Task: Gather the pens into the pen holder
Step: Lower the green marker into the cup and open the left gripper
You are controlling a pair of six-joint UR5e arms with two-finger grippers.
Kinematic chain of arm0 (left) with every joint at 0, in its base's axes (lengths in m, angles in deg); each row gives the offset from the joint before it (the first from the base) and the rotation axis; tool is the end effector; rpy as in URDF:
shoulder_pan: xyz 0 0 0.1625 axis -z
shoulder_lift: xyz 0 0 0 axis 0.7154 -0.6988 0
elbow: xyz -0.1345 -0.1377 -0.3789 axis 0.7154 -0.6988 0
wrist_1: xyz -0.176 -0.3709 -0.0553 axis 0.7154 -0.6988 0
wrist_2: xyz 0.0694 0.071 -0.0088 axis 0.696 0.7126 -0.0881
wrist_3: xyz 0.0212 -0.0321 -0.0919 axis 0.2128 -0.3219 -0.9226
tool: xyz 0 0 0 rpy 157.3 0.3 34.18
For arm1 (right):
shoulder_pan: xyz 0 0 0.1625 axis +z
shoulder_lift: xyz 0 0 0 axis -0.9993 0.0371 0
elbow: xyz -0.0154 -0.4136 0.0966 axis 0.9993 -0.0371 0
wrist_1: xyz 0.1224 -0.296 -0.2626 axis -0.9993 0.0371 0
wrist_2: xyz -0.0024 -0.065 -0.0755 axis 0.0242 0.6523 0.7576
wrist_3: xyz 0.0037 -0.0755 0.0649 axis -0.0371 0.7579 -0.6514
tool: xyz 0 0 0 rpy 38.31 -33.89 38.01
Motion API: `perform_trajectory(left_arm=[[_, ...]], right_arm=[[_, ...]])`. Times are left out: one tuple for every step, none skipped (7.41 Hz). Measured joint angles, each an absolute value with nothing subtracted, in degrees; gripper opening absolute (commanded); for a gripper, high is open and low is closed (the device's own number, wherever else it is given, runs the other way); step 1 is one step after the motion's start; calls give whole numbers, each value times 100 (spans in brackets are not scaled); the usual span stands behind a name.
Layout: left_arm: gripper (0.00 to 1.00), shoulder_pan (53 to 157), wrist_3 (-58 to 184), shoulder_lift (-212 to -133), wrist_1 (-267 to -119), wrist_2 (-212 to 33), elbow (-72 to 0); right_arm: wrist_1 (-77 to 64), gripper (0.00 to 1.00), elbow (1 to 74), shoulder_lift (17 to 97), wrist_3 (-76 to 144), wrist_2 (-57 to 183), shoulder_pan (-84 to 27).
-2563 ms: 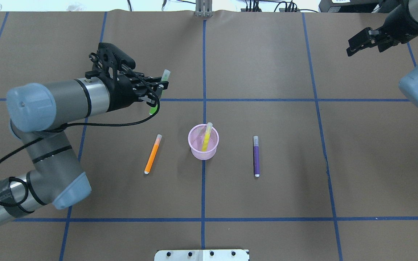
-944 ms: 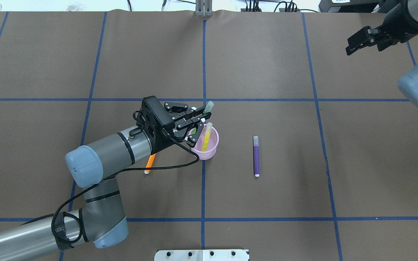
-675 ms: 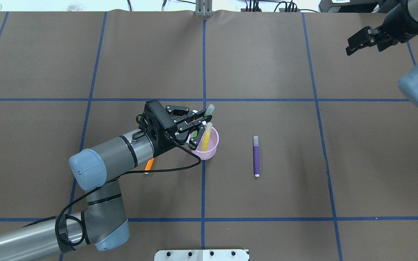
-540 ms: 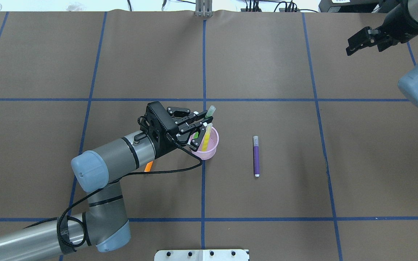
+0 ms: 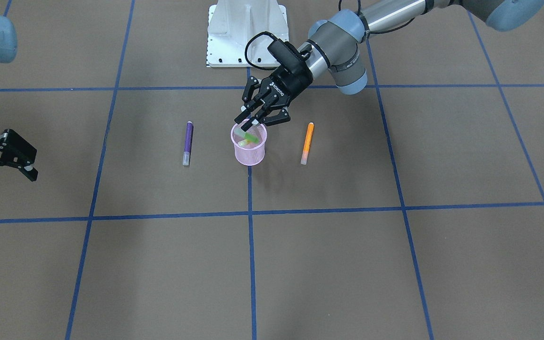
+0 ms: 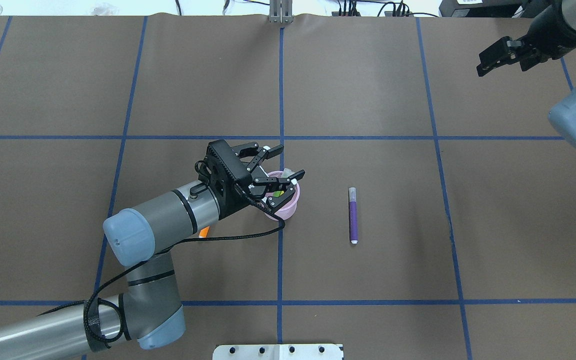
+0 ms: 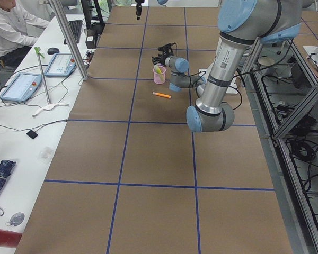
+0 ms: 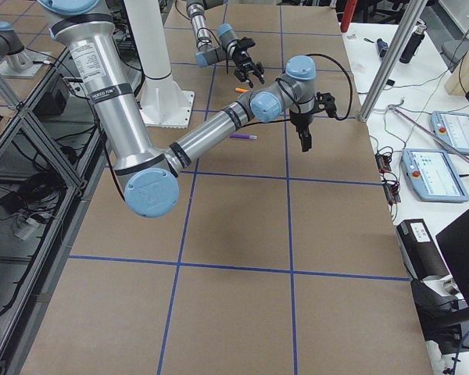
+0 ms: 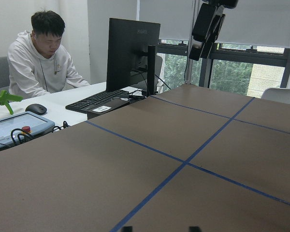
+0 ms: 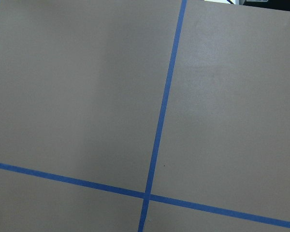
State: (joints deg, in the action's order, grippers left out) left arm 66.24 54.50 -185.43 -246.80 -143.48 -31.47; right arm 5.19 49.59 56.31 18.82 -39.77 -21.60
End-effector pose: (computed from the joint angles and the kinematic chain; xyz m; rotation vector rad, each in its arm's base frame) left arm 0.5348 -0.3694 0.2072 1.4317 1.2486 0.3145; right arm -0.1720 -0.5768 0.3374 0.2752 -0.8282 -0.0749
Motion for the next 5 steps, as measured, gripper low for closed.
perform_trajectory(left_arm=[[99,6631,5450,-18546,-24644,-14360,-3206],[99,6674,5452,-18544,-24473,-14386,-3315],[99,6757,5454,-18528,-24018,-14437,-3525],[99,6859,5453,-18497,-23219,-14526,-3892],[99,6967,5452,-18473,-22237,-14605,-4324]], right_arm=[[519,100,4960,5623,1874,-3977,-2160],[519,100,4968,5609,1836,-3977,-2160],[517,100,4987,5594,1725,-3977,-2163],[513,100,5030,5584,1531,-3977,-2178],[504,100,5088,5581,1316,-3973,-2217]])
